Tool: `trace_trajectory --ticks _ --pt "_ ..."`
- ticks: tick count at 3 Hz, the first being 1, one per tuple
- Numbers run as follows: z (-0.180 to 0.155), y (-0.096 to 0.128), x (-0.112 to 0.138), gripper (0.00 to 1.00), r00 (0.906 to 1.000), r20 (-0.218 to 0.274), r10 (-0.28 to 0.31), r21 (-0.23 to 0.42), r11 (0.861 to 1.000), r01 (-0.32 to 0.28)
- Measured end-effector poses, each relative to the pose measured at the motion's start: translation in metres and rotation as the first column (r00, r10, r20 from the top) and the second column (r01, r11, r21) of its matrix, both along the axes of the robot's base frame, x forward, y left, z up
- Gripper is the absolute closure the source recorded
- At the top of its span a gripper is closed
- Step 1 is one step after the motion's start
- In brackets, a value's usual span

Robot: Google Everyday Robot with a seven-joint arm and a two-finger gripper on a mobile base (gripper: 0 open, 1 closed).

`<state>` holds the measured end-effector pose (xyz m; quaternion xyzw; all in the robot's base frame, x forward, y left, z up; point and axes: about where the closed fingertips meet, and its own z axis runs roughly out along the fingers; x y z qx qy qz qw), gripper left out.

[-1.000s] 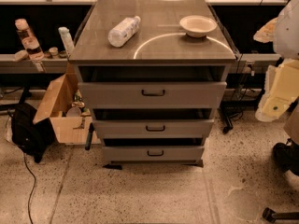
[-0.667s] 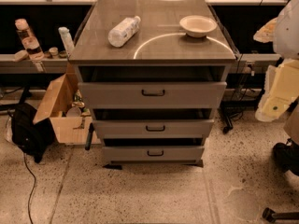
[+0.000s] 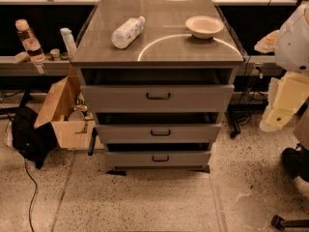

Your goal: Open bottom drawer

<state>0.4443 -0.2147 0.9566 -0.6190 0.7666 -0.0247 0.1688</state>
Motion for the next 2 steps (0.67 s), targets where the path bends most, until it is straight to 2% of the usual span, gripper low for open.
trace_trajectory --ticks 2 --pt "-0.053 0.0 0.014 0.0 0.9984 -0.055 0.012 0.004 1.0 -0.012"
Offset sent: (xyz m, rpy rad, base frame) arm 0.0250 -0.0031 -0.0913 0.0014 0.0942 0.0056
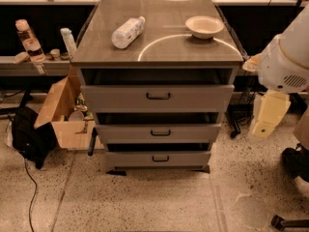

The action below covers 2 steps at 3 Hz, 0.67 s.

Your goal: Open bottom drawer

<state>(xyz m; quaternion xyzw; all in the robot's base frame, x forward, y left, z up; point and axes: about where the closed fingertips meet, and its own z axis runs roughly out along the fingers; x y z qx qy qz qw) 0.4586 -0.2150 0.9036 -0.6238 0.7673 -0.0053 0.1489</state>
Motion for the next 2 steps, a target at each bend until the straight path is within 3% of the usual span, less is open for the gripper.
trace_trajectory --ticks 2 --pt "-0.075 -0.002 0.03 0.0 0.9985 -0.05 -0.019 -0.015 1.0 0.019"
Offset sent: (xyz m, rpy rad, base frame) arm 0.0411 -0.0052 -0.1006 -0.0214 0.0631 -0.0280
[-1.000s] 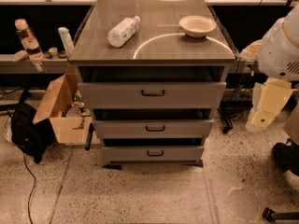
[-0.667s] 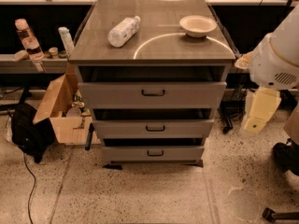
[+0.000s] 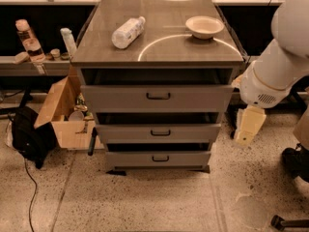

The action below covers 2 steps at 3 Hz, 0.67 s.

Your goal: Open bottom drawer

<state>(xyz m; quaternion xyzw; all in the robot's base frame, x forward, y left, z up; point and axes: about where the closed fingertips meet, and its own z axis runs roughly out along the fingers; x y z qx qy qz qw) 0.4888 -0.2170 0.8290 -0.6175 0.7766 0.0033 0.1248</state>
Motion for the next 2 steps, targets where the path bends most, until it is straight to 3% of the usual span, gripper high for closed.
trace_trajectory --ticks 1,2 --pt "-0.031 0.005 0.017 0.0 0.9995 -0.033 -0.004 0.004 1.0 0.004" --pt "-0.063 0.017 0.037 0.0 0.9992 -0.036 0.017 0.021 1.0 -0.016"
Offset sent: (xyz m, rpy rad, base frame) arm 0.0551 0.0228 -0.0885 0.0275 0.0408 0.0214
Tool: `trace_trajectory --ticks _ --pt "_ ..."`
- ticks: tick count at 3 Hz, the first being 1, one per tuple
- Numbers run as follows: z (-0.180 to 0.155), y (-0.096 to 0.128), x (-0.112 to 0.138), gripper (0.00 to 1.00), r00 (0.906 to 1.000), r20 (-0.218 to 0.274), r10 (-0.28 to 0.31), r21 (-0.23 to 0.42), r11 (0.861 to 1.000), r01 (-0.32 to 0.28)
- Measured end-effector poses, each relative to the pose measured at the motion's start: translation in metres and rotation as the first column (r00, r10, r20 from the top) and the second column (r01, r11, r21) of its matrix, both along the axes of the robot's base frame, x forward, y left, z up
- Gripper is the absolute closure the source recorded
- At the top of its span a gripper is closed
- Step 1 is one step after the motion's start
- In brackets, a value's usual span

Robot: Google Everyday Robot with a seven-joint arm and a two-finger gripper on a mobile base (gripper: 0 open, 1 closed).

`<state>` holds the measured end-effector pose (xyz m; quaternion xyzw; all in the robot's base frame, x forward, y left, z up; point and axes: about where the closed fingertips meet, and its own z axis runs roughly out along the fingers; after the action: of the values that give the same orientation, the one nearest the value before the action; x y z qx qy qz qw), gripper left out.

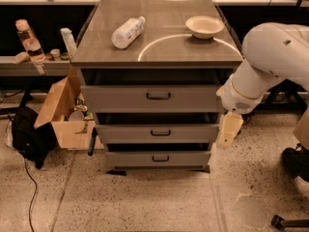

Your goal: Open bottom drawer

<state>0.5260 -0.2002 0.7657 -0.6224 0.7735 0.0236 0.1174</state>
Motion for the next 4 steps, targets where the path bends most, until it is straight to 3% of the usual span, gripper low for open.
trace_trajectory --ticks 1,2,3,4 --pt "-0.014 0.013 0.01 0.0 0.9986 0.015 0.05 0.026 0.998 -0.05" --pt "-0.027 0.028 0.016 0.0 0.9797 0.004 0.201 0.045 0.979 -0.201" --pt "-0.028 0.028 0.016 0.0 0.9811 0.009 0.193 0.042 0.98 -0.193" --pt "-0.035 0.025 0.012 0.0 0.9886 0.04 0.145 0.022 0.989 -0.146"
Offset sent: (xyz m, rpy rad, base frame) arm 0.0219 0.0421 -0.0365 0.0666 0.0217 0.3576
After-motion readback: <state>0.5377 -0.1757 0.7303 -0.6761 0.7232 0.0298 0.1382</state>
